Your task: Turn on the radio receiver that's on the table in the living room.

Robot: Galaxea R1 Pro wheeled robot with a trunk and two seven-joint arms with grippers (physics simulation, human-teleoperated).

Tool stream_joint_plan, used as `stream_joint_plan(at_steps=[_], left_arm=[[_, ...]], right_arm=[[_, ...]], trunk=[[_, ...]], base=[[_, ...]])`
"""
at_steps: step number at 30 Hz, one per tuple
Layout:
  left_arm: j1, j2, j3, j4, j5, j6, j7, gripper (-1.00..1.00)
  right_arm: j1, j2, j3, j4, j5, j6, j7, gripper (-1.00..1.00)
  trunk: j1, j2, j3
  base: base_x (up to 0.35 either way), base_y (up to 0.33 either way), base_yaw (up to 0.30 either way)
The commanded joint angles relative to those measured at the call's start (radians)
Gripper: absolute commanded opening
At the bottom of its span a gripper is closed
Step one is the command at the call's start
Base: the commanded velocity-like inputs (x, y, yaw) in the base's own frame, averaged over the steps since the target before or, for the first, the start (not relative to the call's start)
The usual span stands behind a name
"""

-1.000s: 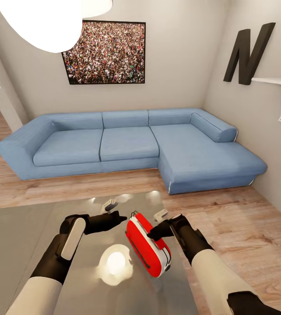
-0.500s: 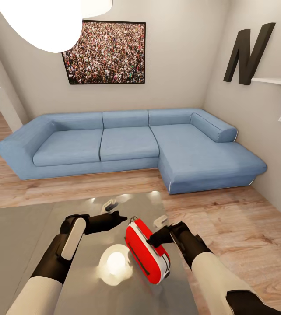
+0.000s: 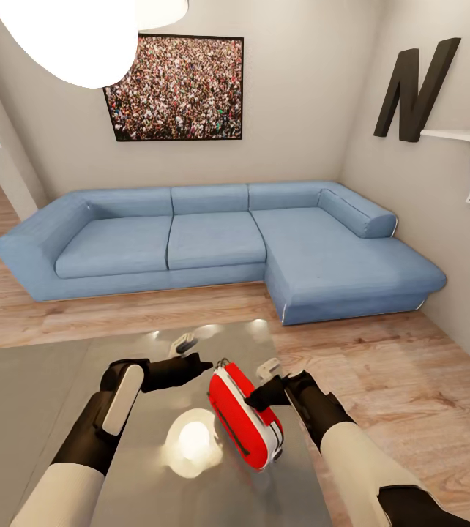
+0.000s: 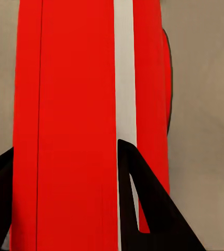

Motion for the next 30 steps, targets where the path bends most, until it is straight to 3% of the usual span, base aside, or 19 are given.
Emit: stream_joint_plan(at_steps=[1,18,23,30], left_arm=[[0.0,0.0,0.0,0.0,0.0,0.0,0.0,-1.0],[0.0,0.001,0.001,0.0,0.0,0.001,0.0,-1.0],[0.0,0.0,0.001,0.0,0.0,0.001,0.0,-1.0],[0.0,0.0,0.001,0.002,0.0,0.001,0.0,-1.0]], right_arm=[[0.0,0.0,-0.002,0.0,-0.006,-0.02,0.001,-1.0],[0.0,0.0,-0.008,0.003,-0.009,-0.084,0.0,-1.0],[0.0,0.0,-0.013,0.064,-0.01,-0.131,-0.03,-1.0],[0.0,0.0,-0.014,0.077,-0.01,-0.148,-0.036,-1.0]], trunk=[[0.0,0.0,0.0],[0.0,0.0,0.0],[0.0,0.0,0.0],[0.0,0.0,0.0]], base=[[0.0,0.0,0.0],[0.0,0.0,0.0],[0.0,0.0,0.0],[0.0,0.0,0.0]])
